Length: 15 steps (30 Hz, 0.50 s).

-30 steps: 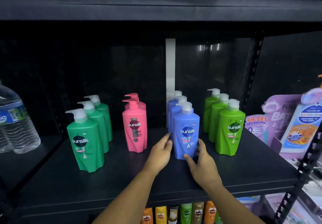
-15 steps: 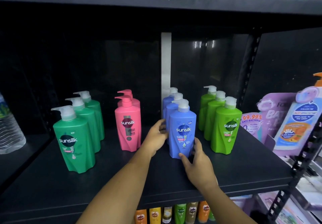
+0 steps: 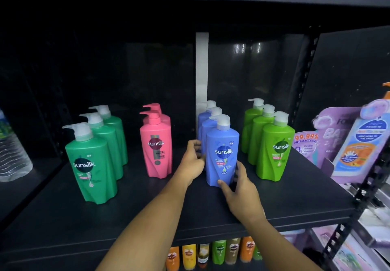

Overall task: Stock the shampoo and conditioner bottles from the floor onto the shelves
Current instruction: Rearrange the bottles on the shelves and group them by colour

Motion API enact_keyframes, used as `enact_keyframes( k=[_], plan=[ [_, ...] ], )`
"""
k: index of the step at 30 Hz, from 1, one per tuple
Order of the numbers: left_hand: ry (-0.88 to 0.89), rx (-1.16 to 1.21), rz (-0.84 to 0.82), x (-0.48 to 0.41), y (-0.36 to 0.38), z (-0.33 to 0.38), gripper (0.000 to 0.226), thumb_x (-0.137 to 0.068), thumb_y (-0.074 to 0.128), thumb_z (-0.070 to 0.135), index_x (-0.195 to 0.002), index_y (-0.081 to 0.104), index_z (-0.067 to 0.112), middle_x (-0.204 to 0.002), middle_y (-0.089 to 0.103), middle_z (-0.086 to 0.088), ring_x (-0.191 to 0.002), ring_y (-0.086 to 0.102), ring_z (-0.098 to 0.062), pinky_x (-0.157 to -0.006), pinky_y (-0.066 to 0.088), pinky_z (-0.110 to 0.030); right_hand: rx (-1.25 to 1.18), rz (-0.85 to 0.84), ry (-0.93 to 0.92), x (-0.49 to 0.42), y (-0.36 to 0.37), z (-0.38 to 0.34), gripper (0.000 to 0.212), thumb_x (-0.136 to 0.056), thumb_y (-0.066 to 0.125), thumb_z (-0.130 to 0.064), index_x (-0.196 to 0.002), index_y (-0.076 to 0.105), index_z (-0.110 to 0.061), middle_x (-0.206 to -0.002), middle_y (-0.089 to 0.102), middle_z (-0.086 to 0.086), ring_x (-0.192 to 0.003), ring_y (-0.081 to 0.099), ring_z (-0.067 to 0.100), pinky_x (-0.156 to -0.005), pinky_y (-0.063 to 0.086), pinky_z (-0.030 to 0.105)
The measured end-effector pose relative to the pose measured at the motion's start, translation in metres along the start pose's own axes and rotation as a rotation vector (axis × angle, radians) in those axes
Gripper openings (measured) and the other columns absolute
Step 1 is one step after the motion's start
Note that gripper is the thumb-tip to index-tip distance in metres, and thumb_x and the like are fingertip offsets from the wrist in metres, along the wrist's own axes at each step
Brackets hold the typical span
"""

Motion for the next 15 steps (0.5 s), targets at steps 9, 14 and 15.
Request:
enact_keyframes(
  k=[9,14,15],
  plan=[
    [0.102,-0.210,0.165,0.056,-0.022,-0.008,0.034,-0.101,0.062,0.023,-0.135,0.058,0.024,-0.125,0.062,0.011,-0.111,0.061,-0.003,-0.099,0.049,-0.025,0.005,0.062,-0.008,0.000,0.001,0.002,0.072,-0.083,0.078,-0.039,-0.142,0.035,-0.034,-0.127,0.064,-0.010,-0.111,0.063,0.012,-0.091,0.055,0.037],
    [0.082,-0.411,0.306,0.095,-0.071,-0.016,0.017,-0.096,0.068,0.022,-0.112,0.074,0.019,-0.106,0.068,0.006,-0.098,0.065,-0.009,-0.090,0.048,-0.020,0.033,0.069,-0.024,0.001,0.000,-0.001,0.072,-0.083,0.079,-0.038,-0.141,0.038,-0.030,-0.124,0.065,-0.005,-0.110,0.063,0.017,-0.088,0.054,0.039],
    [0.072,-0.419,0.361,0.100,-0.082,-0.016,0.013,-0.094,0.070,0.021,-0.106,0.075,0.019,-0.103,0.068,0.004,-0.095,0.065,-0.011,-0.087,0.048,-0.020,0.043,0.067,-0.027,0.001,0.000,-0.001,0.071,-0.083,0.078,-0.037,-0.141,0.037,-0.029,-0.124,0.065,-0.004,-0.109,0.063,0.018,-0.087,0.054,0.039]
  ],
)
Point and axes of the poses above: each hand's wrist, its own x-axis away from the middle knuckle, its own y-axis out of the palm, z = x × y, the point moved 1 cm from there along -x, towards the middle knuckle
